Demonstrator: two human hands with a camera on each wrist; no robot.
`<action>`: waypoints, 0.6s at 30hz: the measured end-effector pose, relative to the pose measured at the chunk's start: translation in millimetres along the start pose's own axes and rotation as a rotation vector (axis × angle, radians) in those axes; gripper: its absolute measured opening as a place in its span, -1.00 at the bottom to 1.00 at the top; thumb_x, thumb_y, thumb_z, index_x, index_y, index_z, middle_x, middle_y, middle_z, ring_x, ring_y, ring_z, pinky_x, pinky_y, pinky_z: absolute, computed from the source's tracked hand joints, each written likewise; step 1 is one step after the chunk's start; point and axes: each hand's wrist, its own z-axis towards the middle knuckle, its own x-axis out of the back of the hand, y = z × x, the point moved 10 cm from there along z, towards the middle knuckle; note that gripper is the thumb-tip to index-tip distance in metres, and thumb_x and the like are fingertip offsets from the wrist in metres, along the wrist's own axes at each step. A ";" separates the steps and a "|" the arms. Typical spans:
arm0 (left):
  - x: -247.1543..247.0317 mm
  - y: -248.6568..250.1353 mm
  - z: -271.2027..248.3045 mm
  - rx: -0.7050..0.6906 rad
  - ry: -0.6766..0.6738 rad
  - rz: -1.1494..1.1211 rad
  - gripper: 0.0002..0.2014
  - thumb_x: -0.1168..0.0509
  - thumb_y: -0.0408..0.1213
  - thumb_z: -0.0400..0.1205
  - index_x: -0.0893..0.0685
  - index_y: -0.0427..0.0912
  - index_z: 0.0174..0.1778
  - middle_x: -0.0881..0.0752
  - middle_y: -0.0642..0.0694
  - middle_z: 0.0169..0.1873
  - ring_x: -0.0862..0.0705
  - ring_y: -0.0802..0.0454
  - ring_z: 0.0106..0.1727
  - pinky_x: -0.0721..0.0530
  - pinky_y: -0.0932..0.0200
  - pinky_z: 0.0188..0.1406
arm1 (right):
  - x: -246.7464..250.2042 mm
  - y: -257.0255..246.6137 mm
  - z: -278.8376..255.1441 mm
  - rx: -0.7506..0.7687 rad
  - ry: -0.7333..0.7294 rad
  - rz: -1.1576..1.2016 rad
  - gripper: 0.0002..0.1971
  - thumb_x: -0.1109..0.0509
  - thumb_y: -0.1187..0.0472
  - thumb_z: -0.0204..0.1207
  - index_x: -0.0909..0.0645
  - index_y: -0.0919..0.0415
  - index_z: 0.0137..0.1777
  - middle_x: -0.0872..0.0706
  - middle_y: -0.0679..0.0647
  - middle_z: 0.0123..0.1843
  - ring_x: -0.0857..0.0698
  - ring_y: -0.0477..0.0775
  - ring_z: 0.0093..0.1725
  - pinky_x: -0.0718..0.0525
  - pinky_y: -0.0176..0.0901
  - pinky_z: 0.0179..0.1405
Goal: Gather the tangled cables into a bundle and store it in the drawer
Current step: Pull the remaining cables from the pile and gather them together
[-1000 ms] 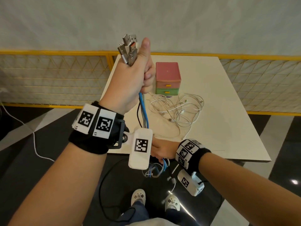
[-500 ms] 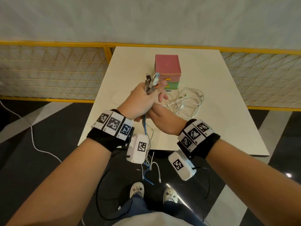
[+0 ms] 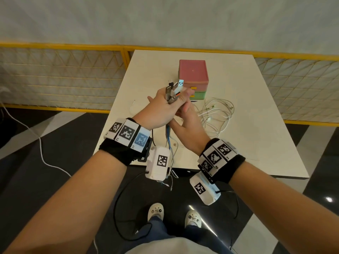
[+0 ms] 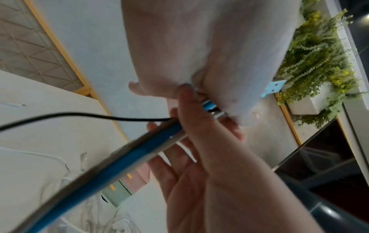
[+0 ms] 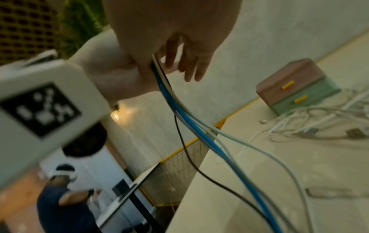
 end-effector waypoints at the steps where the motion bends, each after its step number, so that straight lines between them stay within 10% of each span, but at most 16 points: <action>1: 1.7 0.5 -0.3 -0.004 0.017 0.018 -0.45 -0.10 0.04 0.76 -0.70 -0.46 0.05 -0.66 -0.16 -0.28 -0.61 0.29 -0.26 -0.52 0.36 0.02 | -3.9 0.7 0.3 -0.011 -0.045 0.016 -0.68 -0.25 0.32 0.59 -0.43 0.29 0.34 -0.61 0.14 0.21 -0.64 -0.03 0.18 -0.64 -0.01 0.24; 6: 11.0 10.7 -0.3 -0.077 0.084 0.024 -0.49 0.01 -0.05 0.82 -0.65 -0.24 -0.29 -0.81 0.11 0.04 -0.71 0.35 0.09 -0.53 0.26 0.21 | -35.4 0.9 -12.2 -0.075 -0.293 0.194 -0.84 0.06 0.38 0.73 -0.36 0.27 0.08 -0.51 0.22 -0.23 -0.60 0.18 -0.25 -0.63 -0.39 -0.16; 9: 33.4 19.2 2.1 -0.113 0.213 -0.236 -0.51 0.04 -0.08 0.82 -0.47 -0.14 -0.41 -0.79 -0.06 -0.35 -0.80 0.05 -0.24 -0.74 -0.03 0.11 | -45.0 27.0 -24.2 -0.092 -0.404 -0.067 -0.84 0.03 0.26 0.74 -0.34 0.24 -0.03 -0.50 0.03 -0.26 -0.58 -0.19 -0.32 -0.50 -0.49 -0.19; 12: 52.3 20.9 3.4 -0.079 0.308 -0.475 -0.51 -0.01 0.00 0.80 -0.41 -0.05 -0.47 -0.39 0.04 -0.64 -0.34 0.10 -0.66 -0.41 0.22 -0.63 | -59.8 76.2 -53.0 -0.235 -0.588 -0.237 -0.72 0.00 0.16 0.74 -0.39 0.37 0.20 -0.67 0.18 0.00 -0.66 -0.14 -0.06 -0.54 -0.35 0.02; 15: 55.2 10.3 3.7 0.039 0.304 -0.493 -0.50 -0.08 0.04 0.78 -0.36 -0.05 -0.50 -0.28 0.06 -0.65 -0.16 0.14 -0.67 -0.11 0.33 -0.66 | -74.3 118.4 -89.5 -0.321 -0.825 -0.392 -0.55 -0.20 -0.01 0.63 -0.33 0.16 0.44 -0.57 0.23 0.38 -0.58 0.22 0.32 -0.44 0.05 0.45; 18: 44.2 -17.5 -0.6 0.204 0.233 -0.394 -0.50 -0.17 0.01 0.76 -0.29 -0.02 -0.52 -0.24 0.09 -0.66 -0.14 0.14 -0.66 -0.08 0.33 -0.67 | -64.0 148.5 -116.3 -0.463 -1.076 -0.630 -0.18 -0.46 0.25 0.48 -0.06 0.15 0.65 -0.10 0.10 0.68 -0.15 0.14 0.65 -0.13 -0.06 0.60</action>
